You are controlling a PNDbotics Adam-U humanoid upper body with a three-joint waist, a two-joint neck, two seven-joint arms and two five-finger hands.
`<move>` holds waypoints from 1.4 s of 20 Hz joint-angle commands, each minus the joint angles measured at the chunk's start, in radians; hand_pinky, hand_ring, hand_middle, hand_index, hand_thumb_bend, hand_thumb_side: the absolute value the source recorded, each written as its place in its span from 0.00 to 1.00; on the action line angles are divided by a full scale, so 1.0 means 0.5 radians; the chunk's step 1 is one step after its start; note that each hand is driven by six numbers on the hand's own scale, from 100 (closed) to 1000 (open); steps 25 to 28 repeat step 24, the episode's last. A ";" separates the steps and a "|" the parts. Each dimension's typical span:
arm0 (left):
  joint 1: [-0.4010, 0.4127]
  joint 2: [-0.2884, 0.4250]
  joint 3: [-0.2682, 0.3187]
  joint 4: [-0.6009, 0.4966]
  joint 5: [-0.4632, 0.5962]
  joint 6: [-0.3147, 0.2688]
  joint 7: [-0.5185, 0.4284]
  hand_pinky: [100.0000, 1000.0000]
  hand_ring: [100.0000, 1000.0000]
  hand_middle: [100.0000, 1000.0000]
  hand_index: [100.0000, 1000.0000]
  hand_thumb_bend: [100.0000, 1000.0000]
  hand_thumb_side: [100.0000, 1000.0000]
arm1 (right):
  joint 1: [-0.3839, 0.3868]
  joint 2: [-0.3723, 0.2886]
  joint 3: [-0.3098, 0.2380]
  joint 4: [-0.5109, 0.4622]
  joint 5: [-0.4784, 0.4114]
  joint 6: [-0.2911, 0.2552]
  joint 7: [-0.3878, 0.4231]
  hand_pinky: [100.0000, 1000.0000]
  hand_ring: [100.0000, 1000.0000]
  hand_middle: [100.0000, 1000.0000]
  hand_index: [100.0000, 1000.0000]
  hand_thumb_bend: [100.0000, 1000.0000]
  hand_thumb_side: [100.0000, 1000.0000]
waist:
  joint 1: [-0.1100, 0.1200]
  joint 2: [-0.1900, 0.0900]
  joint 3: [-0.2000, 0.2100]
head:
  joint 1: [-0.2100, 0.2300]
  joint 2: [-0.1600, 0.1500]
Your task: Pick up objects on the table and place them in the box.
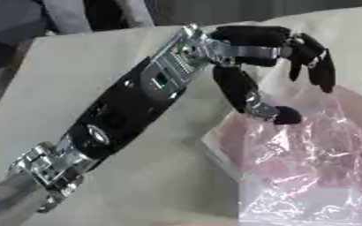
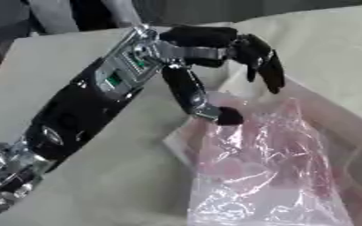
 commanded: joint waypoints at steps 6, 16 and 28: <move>0.088 0.126 0.247 -0.241 0.036 -0.259 0.404 0.07 0.33 0.37 0.42 0.01 0.36 | -0.001 -0.017 -0.025 -0.038 0.022 -0.009 -0.020 0.49 0.58 0.55 0.61 0.38 0.72 | -0.036 -0.039 0.045 | -0.010 -0.029; 0.595 0.507 0.638 -0.439 0.618 -0.243 1.267 0.16 0.43 0.50 0.57 0.12 0.70 | 0.079 -0.046 -0.067 -0.038 0.079 -0.008 -0.056 0.50 0.59 0.56 0.62 0.38 0.72 | -0.057 -0.048 0.155 | -0.054 -0.075; 1.018 0.417 0.824 -0.481 0.895 -0.228 1.319 0.27 0.52 0.59 0.65 0.15 0.83 | 0.142 -0.042 -0.086 -0.038 0.110 0.000 -0.084 0.50 0.59 0.56 0.62 0.38 0.72 | -0.086 -0.099 0.227 | -0.050 -0.048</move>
